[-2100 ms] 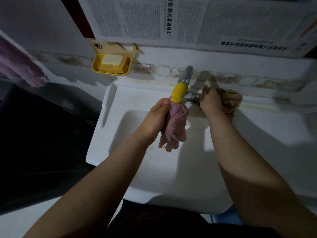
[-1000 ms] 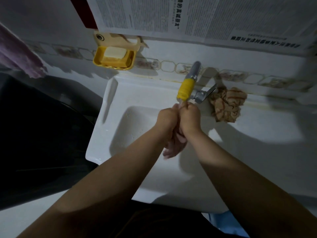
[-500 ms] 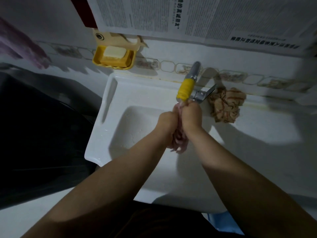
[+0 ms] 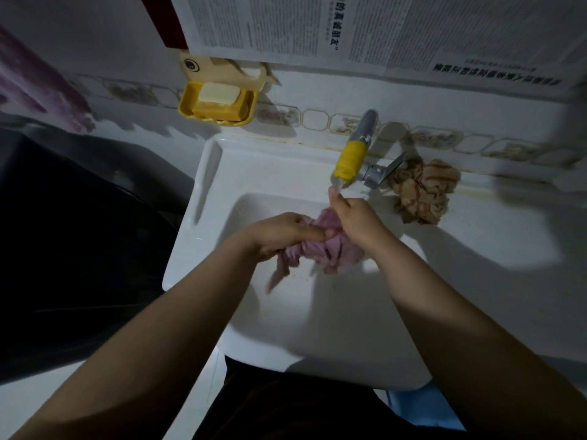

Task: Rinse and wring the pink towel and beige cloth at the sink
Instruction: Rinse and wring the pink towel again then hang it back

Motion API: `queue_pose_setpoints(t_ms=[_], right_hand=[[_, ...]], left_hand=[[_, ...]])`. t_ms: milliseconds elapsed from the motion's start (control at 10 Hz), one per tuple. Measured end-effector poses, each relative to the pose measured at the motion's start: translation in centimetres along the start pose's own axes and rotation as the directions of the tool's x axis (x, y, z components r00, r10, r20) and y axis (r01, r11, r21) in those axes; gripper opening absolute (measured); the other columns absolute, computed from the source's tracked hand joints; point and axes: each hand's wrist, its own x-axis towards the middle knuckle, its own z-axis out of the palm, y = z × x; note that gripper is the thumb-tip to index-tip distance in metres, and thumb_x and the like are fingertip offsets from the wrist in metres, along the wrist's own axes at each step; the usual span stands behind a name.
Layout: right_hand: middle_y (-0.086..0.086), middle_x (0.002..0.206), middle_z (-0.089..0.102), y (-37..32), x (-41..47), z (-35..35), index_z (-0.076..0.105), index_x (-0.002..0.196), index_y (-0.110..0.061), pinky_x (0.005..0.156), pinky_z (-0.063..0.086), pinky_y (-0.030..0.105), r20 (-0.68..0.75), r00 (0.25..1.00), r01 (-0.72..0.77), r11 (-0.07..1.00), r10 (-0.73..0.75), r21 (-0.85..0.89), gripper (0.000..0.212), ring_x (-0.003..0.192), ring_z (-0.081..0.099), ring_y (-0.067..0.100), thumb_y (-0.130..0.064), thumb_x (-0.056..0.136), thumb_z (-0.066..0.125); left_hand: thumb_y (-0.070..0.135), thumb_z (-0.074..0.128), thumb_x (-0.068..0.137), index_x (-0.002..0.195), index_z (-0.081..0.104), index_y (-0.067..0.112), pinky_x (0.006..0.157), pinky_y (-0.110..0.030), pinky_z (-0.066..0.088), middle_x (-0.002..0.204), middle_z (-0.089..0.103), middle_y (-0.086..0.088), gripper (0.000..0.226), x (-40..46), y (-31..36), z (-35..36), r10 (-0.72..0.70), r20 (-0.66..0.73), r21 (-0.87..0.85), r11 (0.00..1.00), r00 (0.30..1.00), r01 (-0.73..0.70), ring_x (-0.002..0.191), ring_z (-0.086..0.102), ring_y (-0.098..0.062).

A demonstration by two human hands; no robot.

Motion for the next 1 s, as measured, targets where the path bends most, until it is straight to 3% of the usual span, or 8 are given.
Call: queue_pose_setpoints(t_ms=[100,200,400,600,700,800,900,1000], right_hand=[[0.011,0.115,0.064,0.4,-0.1,-0.8,0.065,0.110,-0.015,0.097,0.042,0.035,0.188,0.981,-0.063,0.998,0.057,0.022,0.088,0.111,0.057,0.028,-0.079,0.079,0.015],[-0.002,0.096,0.069,1.5,-0.7,-1.1,0.068,0.096,-0.022,0.082,0.050,0.031,0.345,0.939,-0.009,0.999,-0.006,0.041,0.082,0.099,0.066,0.021,-0.088,0.058,0.037],[-0.011,0.103,0.071,5.1,-0.6,0.0,0.063,0.109,-0.030,0.091,0.051,0.025,0.521,0.851,0.001,0.991,-0.070,0.131,0.057,0.099,0.065,0.006,-0.043,0.057,0.081],[0.016,0.104,0.066,5.2,-0.9,1.2,0.052,0.124,0.002,0.084,0.052,0.044,0.287,0.958,-0.200,0.654,-0.027,0.729,0.041,0.092,0.066,0.028,-0.004,0.084,0.060],[0.010,0.098,0.064,3.0,-1.0,1.7,0.054,0.109,-0.006,0.079,0.054,0.038,-0.015,1.000,0.008,0.758,0.002,0.652,0.027,0.087,0.065,0.021,-0.012,0.085,0.066],[-0.010,0.078,0.066,0.6,-1.3,3.5,0.055,0.085,-0.028,0.055,0.048,0.009,-0.116,0.993,0.076,0.929,-0.036,0.362,0.032,0.069,0.065,0.000,-0.059,0.077,0.060],[-0.006,0.063,0.065,-0.4,0.1,3.1,0.059,0.077,-0.022,0.059,0.050,0.021,-0.253,0.966,-0.003,0.987,0.044,0.160,0.045,0.062,0.064,0.009,-0.065,0.082,0.046],[0.002,0.068,0.067,-0.4,1.3,2.5,0.065,0.075,-0.018,0.069,0.051,0.032,-0.309,0.940,-0.069,0.966,0.146,0.248,0.042,0.071,0.066,0.023,-0.055,0.088,0.050]], left_hand=[[0.016,0.061,0.089,0.102,0.061,-0.008,0.059,-0.032,0.039,0.086,0.057,-0.032,0.027,0.2,-0.1,-0.5,0.073,-0.163,-0.082,0.993,0.984,-0.087,0.067,0.051,-0.030],[0.003,0.055,0.091,0.096,0.062,-0.005,0.060,-0.028,0.054,0.080,0.067,-0.020,0.012,0.5,0.7,-0.2,0.149,-0.268,-0.338,0.910,0.952,-0.238,0.067,0.065,-0.024],[0.005,0.049,0.095,0.093,0.055,0.003,0.067,-0.030,0.057,0.079,0.060,-0.014,0.006,1.6,2.3,0.0,0.152,-0.363,-0.582,0.733,0.919,-0.351,0.074,0.063,-0.022],[0.019,0.046,0.099,0.089,0.055,0.010,0.085,-0.045,0.048,0.095,0.058,-0.021,0.017,4.2,0.8,-0.8,-0.113,-0.497,-0.639,0.718,0.860,-0.276,0.088,0.057,-0.030],[0.039,0.035,0.101,0.100,0.053,0.017,0.074,-0.061,0.048,0.107,0.059,-0.025,0.028,5.3,-0.1,0.0,-0.339,-0.506,-0.707,0.690,0.793,-0.155,0.085,0.059,-0.037],[0.039,0.043,0.097,0.122,0.052,0.015,0.077,-0.043,0.049,0.108,0.058,-0.014,0.036,6.2,-0.5,1.5,-0.358,-0.621,-0.664,0.713,0.698,-0.224,0.092,0.059,-0.031],[0.042,0.051,0.091,0.116,0.052,0.022,0.074,-0.027,0.051,0.112,0.059,-0.006,0.033,7.7,-0.6,4.0,-0.252,-0.580,-0.594,0.781,0.775,-0.190,0.103,0.060,-0.023],[0.048,0.048,0.092,0.097,0.054,0.029,0.054,-0.021,0.052,0.091,0.062,0.001,0.021,6.8,0.8,5.2,-0.343,-0.477,-0.691,0.716,0.809,-0.103,0.074,0.064,-0.015]])
